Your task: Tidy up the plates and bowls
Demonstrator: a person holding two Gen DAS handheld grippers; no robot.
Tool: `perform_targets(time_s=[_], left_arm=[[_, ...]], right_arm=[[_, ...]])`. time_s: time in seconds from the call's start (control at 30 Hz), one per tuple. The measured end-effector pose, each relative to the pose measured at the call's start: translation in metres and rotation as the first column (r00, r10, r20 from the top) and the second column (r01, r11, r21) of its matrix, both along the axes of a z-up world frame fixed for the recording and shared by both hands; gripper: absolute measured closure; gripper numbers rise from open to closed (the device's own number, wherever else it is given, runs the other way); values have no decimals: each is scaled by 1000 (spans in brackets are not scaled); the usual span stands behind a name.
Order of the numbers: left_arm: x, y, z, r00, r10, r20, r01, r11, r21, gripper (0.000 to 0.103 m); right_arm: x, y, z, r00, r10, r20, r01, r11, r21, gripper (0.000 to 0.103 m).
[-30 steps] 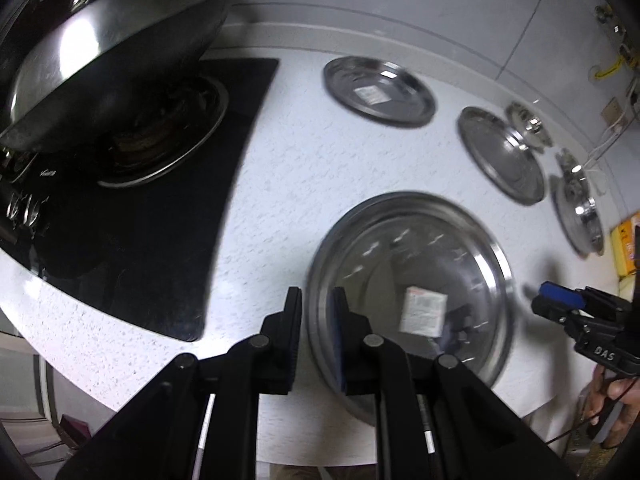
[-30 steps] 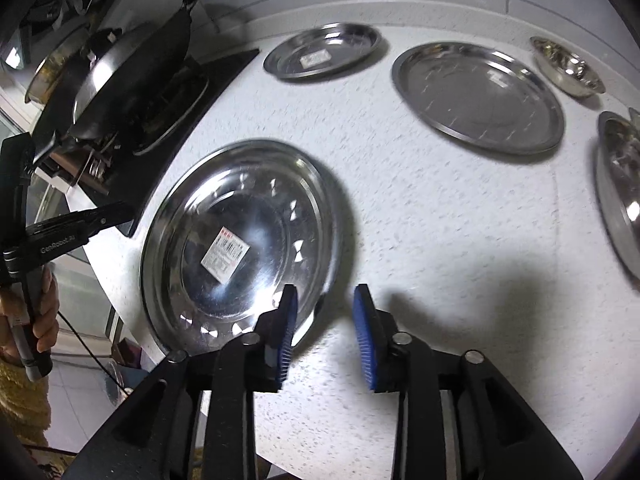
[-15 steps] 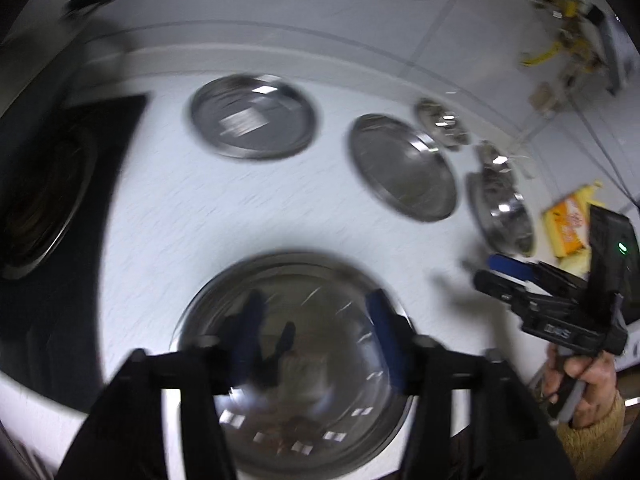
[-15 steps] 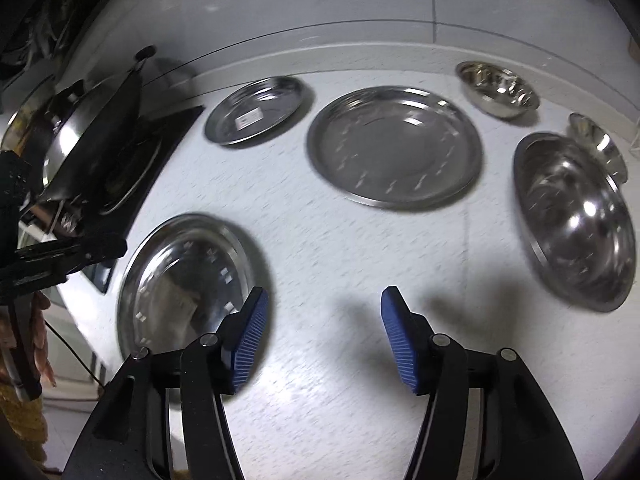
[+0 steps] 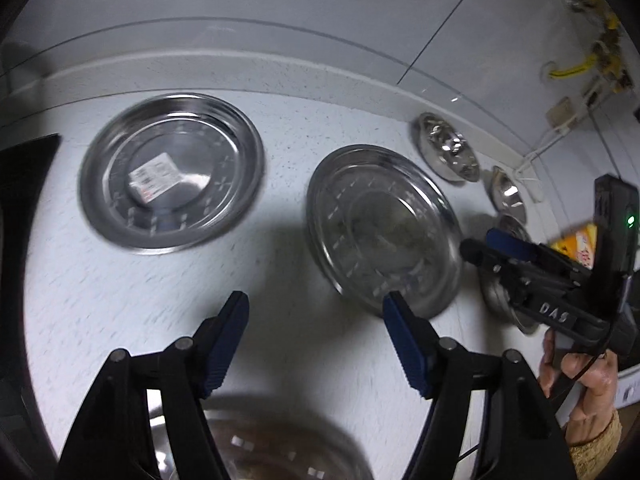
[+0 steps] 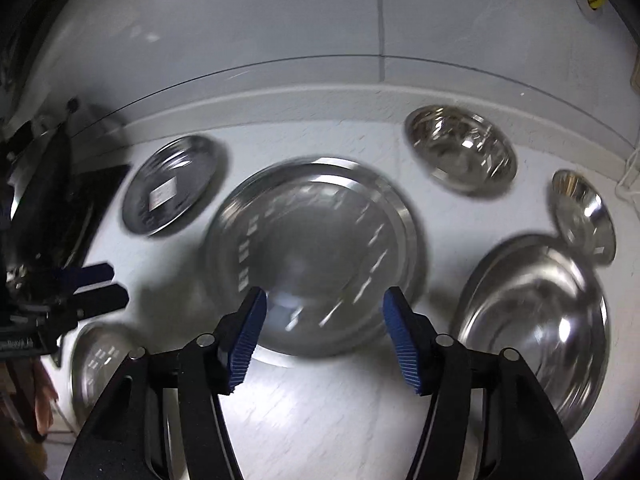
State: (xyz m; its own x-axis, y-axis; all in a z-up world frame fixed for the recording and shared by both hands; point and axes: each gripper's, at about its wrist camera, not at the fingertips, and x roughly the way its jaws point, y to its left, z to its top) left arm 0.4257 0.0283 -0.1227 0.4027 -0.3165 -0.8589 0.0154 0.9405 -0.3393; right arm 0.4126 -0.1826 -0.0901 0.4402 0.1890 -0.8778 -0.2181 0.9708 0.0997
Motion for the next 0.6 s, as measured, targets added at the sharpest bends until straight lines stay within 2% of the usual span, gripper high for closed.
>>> perform_targets(time_s=[0.13, 0.3, 0.5, 0.6], left_arm=[[25, -12, -17, 999, 8, -35, -8, 1000, 5, 35], [37, -21, -32, 996, 8, -86, -9, 1000, -10, 35], [49, -24, -45, 989, 19, -144, -22, 999, -23, 35], [55, -29, -47, 989, 18, -147, -22, 999, -27, 35]], right_arm=[[32, -10, -10, 1000, -14, -25, 14, 1000, -17, 44], [60, -14, -23, 997, -13, -82, 10, 999, -47, 44], [78, -15, -35, 991, -9, -135, 2, 999, -53, 44], [83, -11, -43, 987, 6, -164, -16, 998, -60, 44]])
